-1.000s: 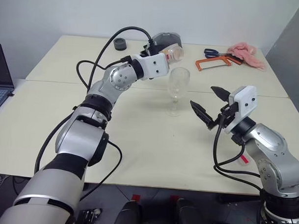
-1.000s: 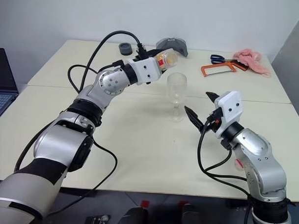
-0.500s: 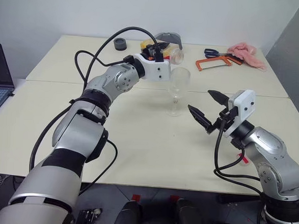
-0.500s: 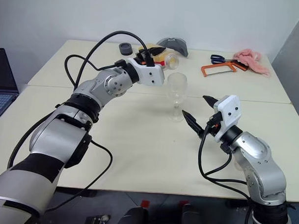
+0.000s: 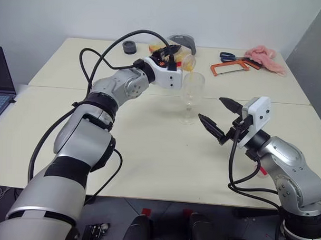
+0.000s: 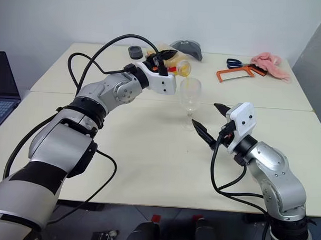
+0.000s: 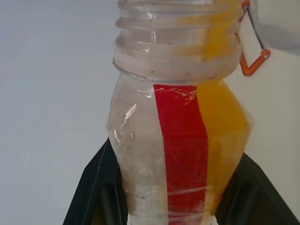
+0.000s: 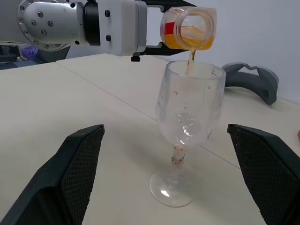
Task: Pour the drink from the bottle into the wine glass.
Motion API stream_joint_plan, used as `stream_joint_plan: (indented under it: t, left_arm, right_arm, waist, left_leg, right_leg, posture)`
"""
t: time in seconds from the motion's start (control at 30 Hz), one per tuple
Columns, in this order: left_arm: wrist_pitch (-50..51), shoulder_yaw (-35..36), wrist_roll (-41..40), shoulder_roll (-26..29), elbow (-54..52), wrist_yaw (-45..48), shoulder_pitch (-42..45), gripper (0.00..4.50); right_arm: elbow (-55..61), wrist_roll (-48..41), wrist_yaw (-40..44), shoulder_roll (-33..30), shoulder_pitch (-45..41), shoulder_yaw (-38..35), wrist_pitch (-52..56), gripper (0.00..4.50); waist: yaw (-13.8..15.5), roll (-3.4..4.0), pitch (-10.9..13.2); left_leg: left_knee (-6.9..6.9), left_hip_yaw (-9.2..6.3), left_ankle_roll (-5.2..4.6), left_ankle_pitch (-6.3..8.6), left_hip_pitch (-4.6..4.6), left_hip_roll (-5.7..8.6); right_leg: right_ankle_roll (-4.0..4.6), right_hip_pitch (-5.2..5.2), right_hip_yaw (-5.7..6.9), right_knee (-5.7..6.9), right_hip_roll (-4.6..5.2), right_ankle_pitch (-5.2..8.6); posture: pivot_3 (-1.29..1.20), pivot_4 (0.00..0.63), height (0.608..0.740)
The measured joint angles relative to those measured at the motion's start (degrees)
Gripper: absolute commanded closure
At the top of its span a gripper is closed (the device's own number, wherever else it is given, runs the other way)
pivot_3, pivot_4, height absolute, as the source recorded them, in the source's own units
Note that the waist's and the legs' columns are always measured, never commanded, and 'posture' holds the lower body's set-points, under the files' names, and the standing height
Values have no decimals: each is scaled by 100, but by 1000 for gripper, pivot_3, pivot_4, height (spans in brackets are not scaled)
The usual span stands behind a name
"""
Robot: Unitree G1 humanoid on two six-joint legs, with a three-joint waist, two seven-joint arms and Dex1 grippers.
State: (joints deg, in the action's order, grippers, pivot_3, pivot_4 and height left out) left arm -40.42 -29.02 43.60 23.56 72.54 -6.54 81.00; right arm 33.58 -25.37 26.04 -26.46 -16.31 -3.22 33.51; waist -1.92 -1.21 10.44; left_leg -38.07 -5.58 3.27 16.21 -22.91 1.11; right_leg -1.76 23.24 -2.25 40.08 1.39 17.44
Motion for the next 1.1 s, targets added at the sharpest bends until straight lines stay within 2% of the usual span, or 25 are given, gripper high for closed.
stream_joint_plan:
  t: [1.1]
  left_arm:
    - [146,-327,366,0,131,-415,256,2736]
  right_arm:
    - [-1,-6,120,24,185,2,-395,0]
  waist:
    - [-2,0,0]
  left_leg:
    - [-3,2,-1,0,1,10]
  right_leg:
    - [0,1,-1,9,8,0]
  posture:
    - [0,150,740]
